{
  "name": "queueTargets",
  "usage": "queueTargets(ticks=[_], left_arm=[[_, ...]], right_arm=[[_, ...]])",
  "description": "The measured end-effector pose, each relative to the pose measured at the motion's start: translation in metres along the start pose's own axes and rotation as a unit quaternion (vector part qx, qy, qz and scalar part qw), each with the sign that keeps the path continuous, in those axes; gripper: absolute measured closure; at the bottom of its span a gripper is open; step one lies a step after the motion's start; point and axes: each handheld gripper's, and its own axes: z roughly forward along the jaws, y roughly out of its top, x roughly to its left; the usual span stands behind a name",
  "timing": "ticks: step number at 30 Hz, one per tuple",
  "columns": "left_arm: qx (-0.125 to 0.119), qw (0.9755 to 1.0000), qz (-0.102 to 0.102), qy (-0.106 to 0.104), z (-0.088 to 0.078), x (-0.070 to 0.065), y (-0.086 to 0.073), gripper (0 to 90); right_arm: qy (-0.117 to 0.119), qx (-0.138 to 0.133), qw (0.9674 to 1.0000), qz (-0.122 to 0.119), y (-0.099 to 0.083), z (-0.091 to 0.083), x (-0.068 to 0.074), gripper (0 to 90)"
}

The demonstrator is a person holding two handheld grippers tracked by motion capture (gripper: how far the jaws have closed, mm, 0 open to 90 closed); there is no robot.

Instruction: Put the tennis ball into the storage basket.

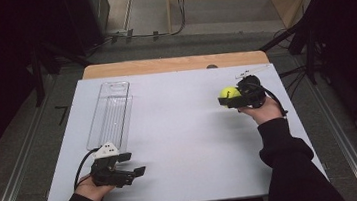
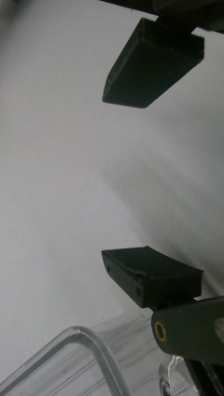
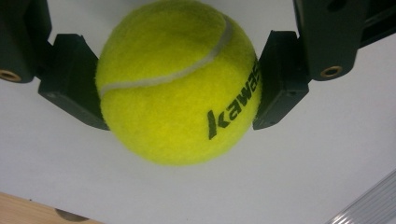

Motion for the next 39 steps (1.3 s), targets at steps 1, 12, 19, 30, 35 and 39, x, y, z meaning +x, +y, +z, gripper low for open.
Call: queueTargets(ticks=[1,12,19,30,35,39], left_arm=[[0.000,1.0000,0.000,0.000,0.000,0.000,0.000,21.1],[0.000,1.0000,0.000,0.000,0.000,0.000,0.000,21.1],[0.000,1.0000,0.000,0.000,0.000,0.000,0.000,21.1],[0.000,1.0000,0.000,0.001,-0.001,0.000,0.000,21.1],[0.000,1.0000,0.000,0.000,-0.001,0.000,0.000,21.1],[0.000,1.0000,0.000,0.000,-0.001,0.000,0.000,21.1]], right_arm=[[0.002,0.000,1.0000,-0.002,0.000,0.001,0.001,23.3],[0.021,0.004,0.9996,-0.020,0.003,0.006,0.018,23.3],[0.034,0.005,0.9990,-0.028,0.003,0.010,0.026,23.3],[0.051,0.011,0.9977,-0.044,0.003,0.016,0.040,23.3],[0.058,0.013,0.9969,-0.050,0.004,0.018,0.047,23.4],[0.063,0.015,0.9963,-0.056,0.004,0.019,0.052,23.3]])
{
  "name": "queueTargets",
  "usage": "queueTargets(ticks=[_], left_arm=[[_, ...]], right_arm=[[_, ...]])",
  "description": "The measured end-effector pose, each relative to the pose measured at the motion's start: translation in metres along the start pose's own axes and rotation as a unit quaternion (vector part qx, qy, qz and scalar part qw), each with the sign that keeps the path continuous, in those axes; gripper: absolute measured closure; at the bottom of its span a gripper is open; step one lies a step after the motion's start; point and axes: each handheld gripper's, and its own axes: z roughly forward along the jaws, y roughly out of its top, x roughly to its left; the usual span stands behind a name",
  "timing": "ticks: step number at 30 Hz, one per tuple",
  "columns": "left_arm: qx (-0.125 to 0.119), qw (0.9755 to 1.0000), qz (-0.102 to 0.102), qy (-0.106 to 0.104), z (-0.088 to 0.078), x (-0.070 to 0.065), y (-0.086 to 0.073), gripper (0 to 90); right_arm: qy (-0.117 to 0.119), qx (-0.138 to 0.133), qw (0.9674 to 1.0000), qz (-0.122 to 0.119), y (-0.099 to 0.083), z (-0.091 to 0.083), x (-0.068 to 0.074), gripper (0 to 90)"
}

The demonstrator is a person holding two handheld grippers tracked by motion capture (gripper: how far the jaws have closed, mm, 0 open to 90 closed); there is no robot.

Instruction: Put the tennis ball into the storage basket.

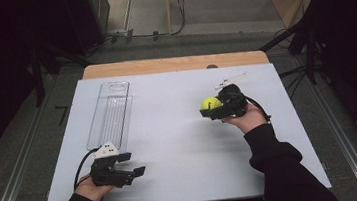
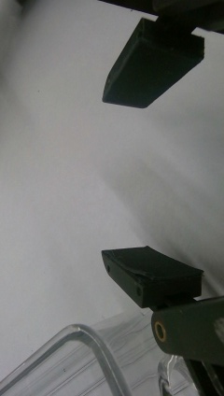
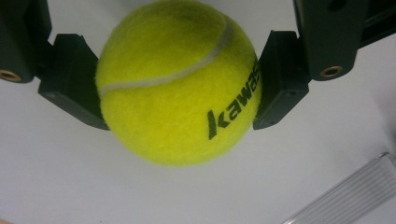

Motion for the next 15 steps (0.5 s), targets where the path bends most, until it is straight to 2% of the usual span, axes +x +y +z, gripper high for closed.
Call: queueTargets(ticks=[15], left_arm=[[-0.001,1.0000,0.000,0.002,0.000,0.000,0.000,21.1]], right_arm=[[0.020,0.004,0.9997,-0.011,0.002,0.005,0.015,23.3]])
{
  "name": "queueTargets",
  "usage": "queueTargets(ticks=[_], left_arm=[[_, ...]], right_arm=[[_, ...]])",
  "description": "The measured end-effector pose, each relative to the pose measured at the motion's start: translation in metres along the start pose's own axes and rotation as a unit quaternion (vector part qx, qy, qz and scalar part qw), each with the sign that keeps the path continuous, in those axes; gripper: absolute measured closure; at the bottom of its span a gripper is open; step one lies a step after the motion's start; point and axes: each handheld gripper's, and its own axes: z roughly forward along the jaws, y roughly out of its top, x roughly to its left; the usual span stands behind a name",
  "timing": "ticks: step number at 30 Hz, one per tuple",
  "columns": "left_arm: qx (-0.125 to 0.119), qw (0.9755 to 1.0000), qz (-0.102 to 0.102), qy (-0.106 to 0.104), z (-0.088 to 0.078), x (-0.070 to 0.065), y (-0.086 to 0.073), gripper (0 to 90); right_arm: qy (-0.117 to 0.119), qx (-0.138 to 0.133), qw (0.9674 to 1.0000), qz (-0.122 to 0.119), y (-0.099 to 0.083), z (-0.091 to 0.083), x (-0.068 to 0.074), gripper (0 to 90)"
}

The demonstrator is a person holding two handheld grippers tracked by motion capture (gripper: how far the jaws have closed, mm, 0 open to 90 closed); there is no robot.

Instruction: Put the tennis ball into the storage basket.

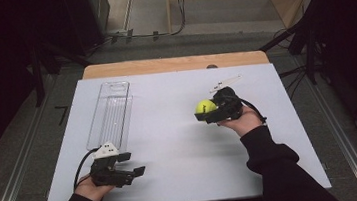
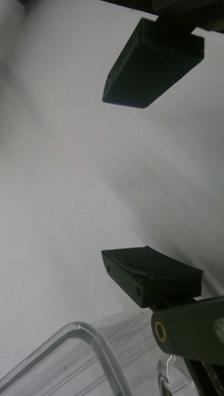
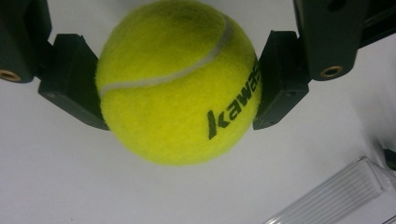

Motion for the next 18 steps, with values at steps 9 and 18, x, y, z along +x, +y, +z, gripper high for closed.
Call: queueTargets(ticks=[9,18], left_arm=[[0.000,1.0000,0.001,0.000,0.000,0.000,0.000,21.1],[-0.001,1.0000,0.000,0.000,0.000,0.000,0.000,21.1]], right_arm=[[0.013,0.003,0.9999,-0.009,0.002,0.004,0.011,23.3],[0.024,0.003,0.9996,-0.016,0.003,0.008,0.021,23.4]])
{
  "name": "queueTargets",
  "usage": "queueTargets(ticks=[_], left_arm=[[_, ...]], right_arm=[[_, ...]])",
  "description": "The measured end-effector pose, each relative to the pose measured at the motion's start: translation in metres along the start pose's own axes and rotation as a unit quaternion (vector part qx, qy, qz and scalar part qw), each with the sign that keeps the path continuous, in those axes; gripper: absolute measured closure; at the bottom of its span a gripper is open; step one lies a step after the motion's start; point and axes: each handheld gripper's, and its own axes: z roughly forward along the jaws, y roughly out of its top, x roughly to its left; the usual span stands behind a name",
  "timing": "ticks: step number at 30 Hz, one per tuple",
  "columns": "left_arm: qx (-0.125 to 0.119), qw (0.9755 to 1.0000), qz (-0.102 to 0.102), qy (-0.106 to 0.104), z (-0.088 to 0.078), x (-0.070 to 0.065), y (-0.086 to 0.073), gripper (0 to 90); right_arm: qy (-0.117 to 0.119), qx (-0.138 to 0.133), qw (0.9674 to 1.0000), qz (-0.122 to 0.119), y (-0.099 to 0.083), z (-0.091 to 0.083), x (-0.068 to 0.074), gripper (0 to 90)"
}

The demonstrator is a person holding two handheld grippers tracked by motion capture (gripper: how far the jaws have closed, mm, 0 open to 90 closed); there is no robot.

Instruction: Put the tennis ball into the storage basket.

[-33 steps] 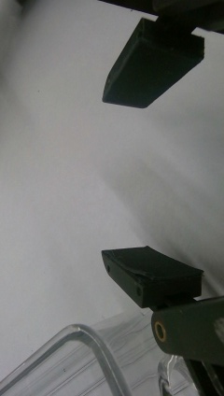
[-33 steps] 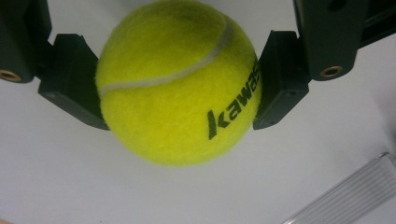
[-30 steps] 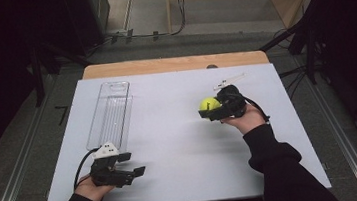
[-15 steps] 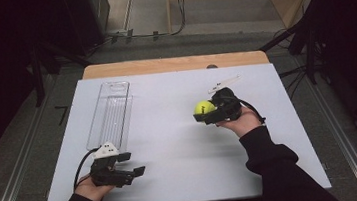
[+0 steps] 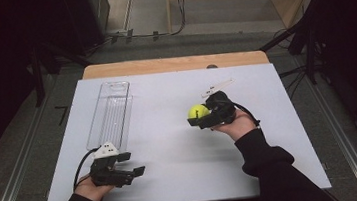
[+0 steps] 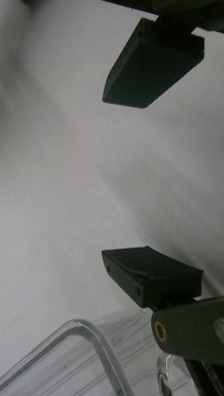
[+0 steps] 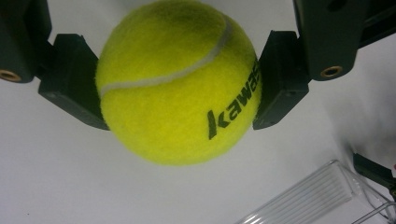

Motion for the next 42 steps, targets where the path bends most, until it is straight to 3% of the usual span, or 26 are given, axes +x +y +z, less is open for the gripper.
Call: queueTargets(ticks=[22,42], left_arm=[[-0.001,1.0000,0.000,0.002,0.000,0.000,0.000,21.1],[-0.003,1.0000,-0.003,0.003,0.000,0.001,-0.001,21.1]], right_arm=[[0.019,0.011,0.9997,-0.014,0.006,0.017,0.018,23.4],[0.040,0.011,0.9988,-0.027,0.024,0.031,0.031,23.4]])
